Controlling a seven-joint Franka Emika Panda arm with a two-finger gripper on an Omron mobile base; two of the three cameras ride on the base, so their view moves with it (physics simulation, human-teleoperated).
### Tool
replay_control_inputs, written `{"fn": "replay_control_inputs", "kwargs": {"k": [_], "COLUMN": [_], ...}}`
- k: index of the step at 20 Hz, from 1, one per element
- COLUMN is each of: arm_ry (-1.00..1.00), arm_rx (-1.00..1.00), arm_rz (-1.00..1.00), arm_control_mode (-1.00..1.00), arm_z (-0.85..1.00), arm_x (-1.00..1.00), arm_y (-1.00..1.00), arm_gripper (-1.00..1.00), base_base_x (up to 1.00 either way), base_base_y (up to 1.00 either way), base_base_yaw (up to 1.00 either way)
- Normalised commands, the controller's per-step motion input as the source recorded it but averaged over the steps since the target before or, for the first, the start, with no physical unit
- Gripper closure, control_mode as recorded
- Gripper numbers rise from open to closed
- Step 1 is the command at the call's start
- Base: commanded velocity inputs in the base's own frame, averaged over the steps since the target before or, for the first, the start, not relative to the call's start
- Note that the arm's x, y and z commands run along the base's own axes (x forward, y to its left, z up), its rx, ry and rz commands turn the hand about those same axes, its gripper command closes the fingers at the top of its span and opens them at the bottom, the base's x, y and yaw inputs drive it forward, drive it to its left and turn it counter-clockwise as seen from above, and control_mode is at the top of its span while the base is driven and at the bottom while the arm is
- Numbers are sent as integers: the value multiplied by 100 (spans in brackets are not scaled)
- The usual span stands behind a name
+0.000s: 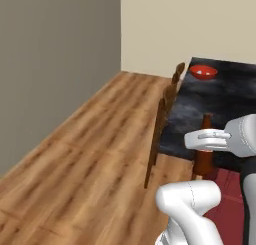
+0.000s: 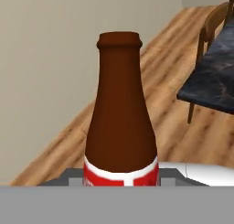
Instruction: Open the fridge, grab two sodas, and place both sodas inside the bowl with ice on the dining counter.
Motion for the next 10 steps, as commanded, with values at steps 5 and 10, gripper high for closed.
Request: {"fn": "replay_control_inputs", "kwargs": {"k": [5,10], "arm_ry": [0,0], "arm_rx": [0,0], "arm_rz": [0,0], "arm_control_mode": [100,100], "arm_z": [0,0], "arm_x": [0,0], "arm_y": [0,0], "arm_gripper": [100,100], "base_base_x": [71,70], "base_base_y": [46,41], "base_base_yaw": [-54,-54]}}
